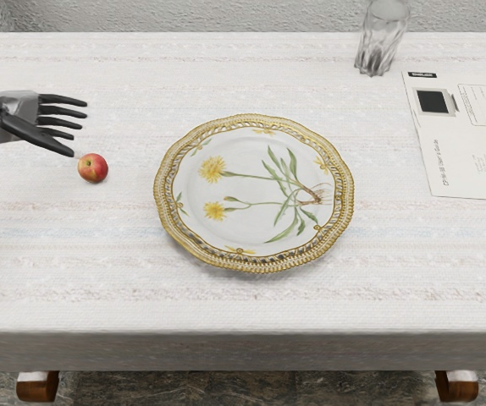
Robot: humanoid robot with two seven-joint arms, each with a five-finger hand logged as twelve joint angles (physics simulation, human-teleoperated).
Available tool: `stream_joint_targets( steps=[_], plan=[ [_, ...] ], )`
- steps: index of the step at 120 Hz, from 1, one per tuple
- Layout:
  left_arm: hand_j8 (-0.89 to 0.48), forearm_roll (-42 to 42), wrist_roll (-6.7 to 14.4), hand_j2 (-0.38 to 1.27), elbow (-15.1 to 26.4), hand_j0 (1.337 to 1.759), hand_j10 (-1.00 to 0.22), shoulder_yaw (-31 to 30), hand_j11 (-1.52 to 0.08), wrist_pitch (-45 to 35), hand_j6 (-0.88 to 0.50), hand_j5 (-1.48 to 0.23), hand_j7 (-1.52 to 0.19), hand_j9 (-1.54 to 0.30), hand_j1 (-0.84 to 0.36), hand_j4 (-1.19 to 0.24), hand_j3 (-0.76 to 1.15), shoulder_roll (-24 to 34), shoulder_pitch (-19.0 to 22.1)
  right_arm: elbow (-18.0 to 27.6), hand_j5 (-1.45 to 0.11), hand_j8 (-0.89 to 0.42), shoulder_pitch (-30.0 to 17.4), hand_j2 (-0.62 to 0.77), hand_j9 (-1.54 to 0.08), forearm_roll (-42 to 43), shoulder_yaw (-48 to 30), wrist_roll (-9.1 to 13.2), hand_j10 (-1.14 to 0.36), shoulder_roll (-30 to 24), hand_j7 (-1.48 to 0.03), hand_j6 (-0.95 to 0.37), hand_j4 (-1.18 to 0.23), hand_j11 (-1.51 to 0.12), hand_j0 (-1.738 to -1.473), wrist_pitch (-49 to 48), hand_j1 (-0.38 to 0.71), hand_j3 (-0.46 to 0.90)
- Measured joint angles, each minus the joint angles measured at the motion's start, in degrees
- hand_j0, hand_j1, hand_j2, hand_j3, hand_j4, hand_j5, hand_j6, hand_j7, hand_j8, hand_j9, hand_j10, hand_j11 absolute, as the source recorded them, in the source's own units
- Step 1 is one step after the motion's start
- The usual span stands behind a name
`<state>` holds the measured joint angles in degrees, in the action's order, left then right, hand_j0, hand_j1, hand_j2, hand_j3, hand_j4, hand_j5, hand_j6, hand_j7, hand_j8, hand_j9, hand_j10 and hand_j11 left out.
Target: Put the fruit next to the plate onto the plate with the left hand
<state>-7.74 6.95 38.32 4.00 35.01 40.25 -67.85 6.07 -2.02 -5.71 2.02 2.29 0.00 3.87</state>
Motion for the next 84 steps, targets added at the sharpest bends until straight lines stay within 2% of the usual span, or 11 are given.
stream_joint_targets(
  steps=[23,30,37,45,57,74,84],
  plan=[
    [-0.25,-0.06,0.11,0.05,0.09,1.658,-0.24,0.05,-0.32,0.0,-0.25,-0.32,-0.32,-0.32,0.06,-0.25,0.0,-1.19,-1.02,0.02,-0.04,-0.03,0.0,-0.01,-0.04,0.0,0.0,0.0,-0.03,0.0,-0.04,-0.03,-0.03,-0.04,-1.658,-0.01,-0.31,0.0],
    [-0.25,-1.24,1.98,0.05,0.09,1.658,-0.24,0.11,-0.32,0.0,-0.25,-0.32,-0.32,-0.32,0.06,-0.25,0.0,-1.46,-3.17,0.04,-0.04,-0.03,0.0,-0.01,-0.04,0.0,0.0,-0.02,-0.03,0.0,-0.04,-0.03,-0.03,-0.04,-1.658,-0.02,-0.31,0.0],
    [-0.25,-4.78,3.87,0.05,0.18,1.658,-0.24,0.15,-0.32,0.0,-0.25,-0.32,-0.32,-0.32,0.06,-0.25,0.0,-2.28,-5.79,0.04,-0.04,-0.03,-0.03,-0.01,-0.04,0.0,0.0,-0.01,-0.03,0.0,-0.04,-0.03,-0.03,-0.04,-1.658,-0.01,-0.31,0.0],
    [-0.25,-9.72,5.07,0.05,0.27,1.658,-0.25,0.18,-0.32,0.0,-0.25,-0.32,-0.32,-0.32,0.06,-0.25,0.0,-2.55,-7.3,0.03,-0.04,-0.03,-0.1,-0.01,-0.04,0.0,0.02,-0.02,-0.03,0.0,-0.04,-0.03,-0.03,-0.04,-1.658,-0.01,-0.31,0.0],
    [-0.25,-17.35,5.89,0.05,1.12,1.658,-0.25,0.15,-0.32,0.0,-0.25,-0.32,-0.32,-0.32,0.06,-0.25,0.0,-3.65,-7.92,0.02,-0.04,-0.03,-0.2,-0.01,-0.04,0.0,0.01,0.05,-0.03,0.0,-0.04,-0.03,-0.03,-0.04,-1.658,0.0,-0.31,0.0],
    [-0.25,-26.55,6.39,0.05,4.87,1.658,-0.25,0.08,-0.32,0.0,-0.25,-0.32,-0.32,-0.32,0.06,-0.25,0.0,-3.86,-7.83,0.03,-0.04,-0.03,-0.25,-0.01,-0.04,0.04,0.06,0.21,-0.03,0.0,-0.04,-0.03,-0.03,-0.04,-1.658,0.0,-0.31,0.0],
    [-0.25,-30.34,7.72,0.05,7.72,1.658,-0.25,0.06,-0.32,0.0,-0.25,-0.32,-0.32,-0.32,0.05,-0.25,0.0,-4.01,-8.2,0.02,-0.04,-0.03,-0.26,-0.01,-0.04,0.03,0.07,0.24,-0.03,0.0,-0.04,-0.03,-0.03,-0.04,-1.658,0.0,-0.31,0.0]
  ],
)
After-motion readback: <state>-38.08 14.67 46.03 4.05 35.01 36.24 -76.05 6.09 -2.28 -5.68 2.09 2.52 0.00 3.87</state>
